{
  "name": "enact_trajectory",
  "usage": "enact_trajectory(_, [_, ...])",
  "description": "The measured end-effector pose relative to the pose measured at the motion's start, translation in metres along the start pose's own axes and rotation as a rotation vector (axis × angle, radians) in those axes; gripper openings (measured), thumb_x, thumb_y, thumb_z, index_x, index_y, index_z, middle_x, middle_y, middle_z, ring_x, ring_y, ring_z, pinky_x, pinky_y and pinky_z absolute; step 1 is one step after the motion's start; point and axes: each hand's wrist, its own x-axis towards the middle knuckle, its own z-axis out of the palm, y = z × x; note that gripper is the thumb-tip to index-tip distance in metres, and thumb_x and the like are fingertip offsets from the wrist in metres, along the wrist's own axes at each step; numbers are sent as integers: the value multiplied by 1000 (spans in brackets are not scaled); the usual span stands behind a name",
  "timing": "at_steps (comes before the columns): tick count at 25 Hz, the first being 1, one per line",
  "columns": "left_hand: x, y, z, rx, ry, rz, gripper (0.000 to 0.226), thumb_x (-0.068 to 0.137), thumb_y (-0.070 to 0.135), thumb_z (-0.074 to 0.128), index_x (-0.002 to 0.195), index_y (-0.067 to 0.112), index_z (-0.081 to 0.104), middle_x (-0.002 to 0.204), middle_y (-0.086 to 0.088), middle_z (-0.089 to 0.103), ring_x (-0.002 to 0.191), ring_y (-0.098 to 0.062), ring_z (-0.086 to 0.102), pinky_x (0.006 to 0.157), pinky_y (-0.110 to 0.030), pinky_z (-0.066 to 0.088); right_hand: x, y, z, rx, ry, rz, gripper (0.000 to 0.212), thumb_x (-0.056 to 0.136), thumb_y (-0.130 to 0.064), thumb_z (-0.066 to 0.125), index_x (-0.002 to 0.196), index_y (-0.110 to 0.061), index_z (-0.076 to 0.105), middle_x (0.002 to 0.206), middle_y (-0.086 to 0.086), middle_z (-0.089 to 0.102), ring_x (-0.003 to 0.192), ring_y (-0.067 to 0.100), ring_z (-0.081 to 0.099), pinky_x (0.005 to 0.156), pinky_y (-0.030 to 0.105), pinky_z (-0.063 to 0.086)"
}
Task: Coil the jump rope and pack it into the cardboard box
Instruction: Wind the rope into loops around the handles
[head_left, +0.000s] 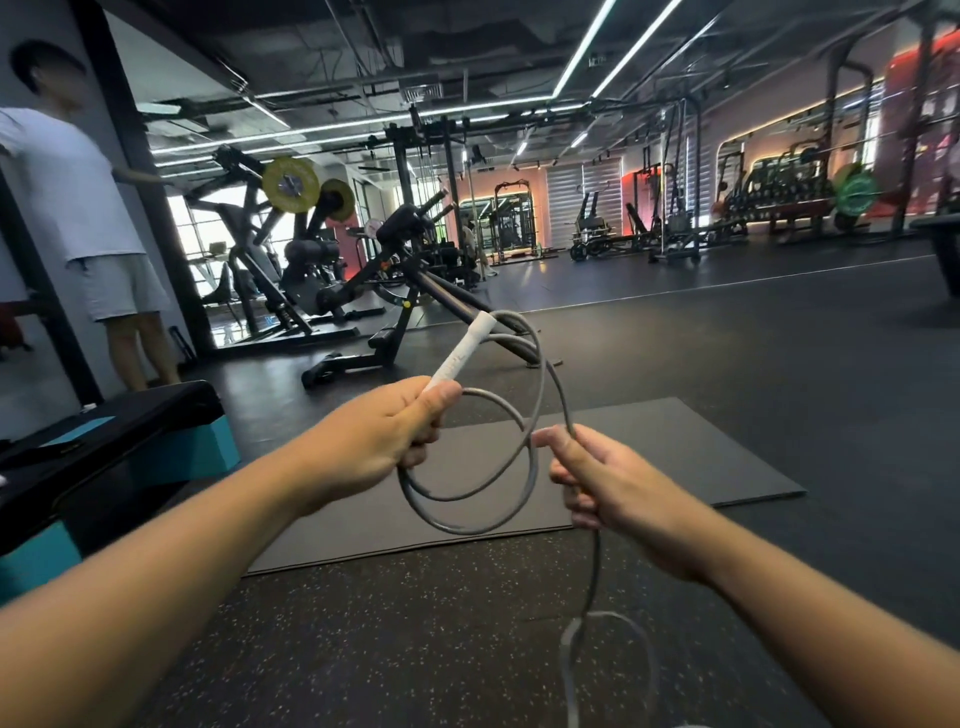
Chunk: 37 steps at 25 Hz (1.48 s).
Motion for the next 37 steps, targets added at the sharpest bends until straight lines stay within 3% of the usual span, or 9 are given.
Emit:
enact_trajectory(4, [1, -5, 25, 80, 94, 4, 31, 105, 44, 43, 89, 19, 51, 74, 8, 50, 61, -10, 46, 60, -24, 42, 3, 5, 34, 151, 72, 21, 59, 89, -56, 59, 119, -5, 60, 86, 3, 47, 56, 3, 43, 53, 22, 34])
enact_trajectory(8, [4, -2, 35, -231, 239, -43, 27, 109, 34, 40, 92, 15, 50, 79, 1, 45, 60, -11, 45, 62, -25, 47, 4, 8, 44, 423, 186, 58, 27, 97, -36, 62, 99, -10, 67, 74, 4, 61, 51, 11, 33, 51, 27, 24])
enact_trajectory(14, [7, 6, 54, -558, 359, -127, 28, 108, 37, 41, 92, 15, 49, 75, 4, 49, 66, -12, 49, 71, -28, 45, 2, 11, 65, 563, 229, 56, 22, 98, -36, 61, 99, -15, 67, 71, 3, 50, 49, 10, 30, 47, 24, 27])
enact_trajectory(21, [4, 0, 70, -813, 434, -202, 28, 109, 42, 33, 106, 20, 50, 117, -4, 79, 130, -22, 61, 112, -59, 41, 1, 8, 63, 448, 82, 130, 39, 98, -54, 53, 105, -16, 54, 88, 8, 57, 51, 13, 44, 49, 28, 34])
enact_trajectory(23, [3, 1, 74, -844, 447, -216, 32, 108, 45, 33, 106, 18, 52, 121, -7, 76, 120, -26, 69, 98, -50, 53, -4, 8, 64, 438, -21, 135, 37, 97, -49, 60, 110, -17, 48, 89, 10, 68, 51, 14, 41, 48, 28, 33])
enact_trajectory(26, [0, 6, 73, -838, 436, -245, 35, 108, 47, 32, 111, 20, 54, 129, -6, 70, 98, -19, 78, 46, -27, 52, -5, 6, 58, 388, -119, 45, 33, 96, -31, 69, 113, -18, 45, 80, 13, 67, 50, 13, 36, 48, 24, 31])
enact_trajectory(30, [-1, 10, 71, -810, 412, -239, 41, 109, 46, 30, 125, 17, 54, 120, -5, 77, 93, -18, 77, 61, -29, 57, -5, 5, 57, 335, -45, -58, 28, 97, -30, 68, 115, -11, 58, 78, 16, 59, 53, 12, 36, 50, 25, 31])
enact_trajectory(34, [1, 6, 78, -813, 403, -282, 42, 109, 43, 33, 107, 13, 62, 103, -9, 82, 101, -32, 71, 71, -35, 49, -1, 1, 56, 368, 26, -121, 23, 99, -23, 61, 103, -1, 58, 82, 19, 45, 54, 15, 26, 48, 26, 23])
enact_trajectory(37, [-2, 7, 75, -812, 356, -321, 39, 106, 41, 42, 106, 8, 64, 111, -10, 80, 90, -23, 72, 78, -37, 51, 2, -4, 47, 328, 1, -110, 19, 104, -25, 54, 102, -7, 59, 68, 6, 51, 55, 11, 30, 50, 23, 25])
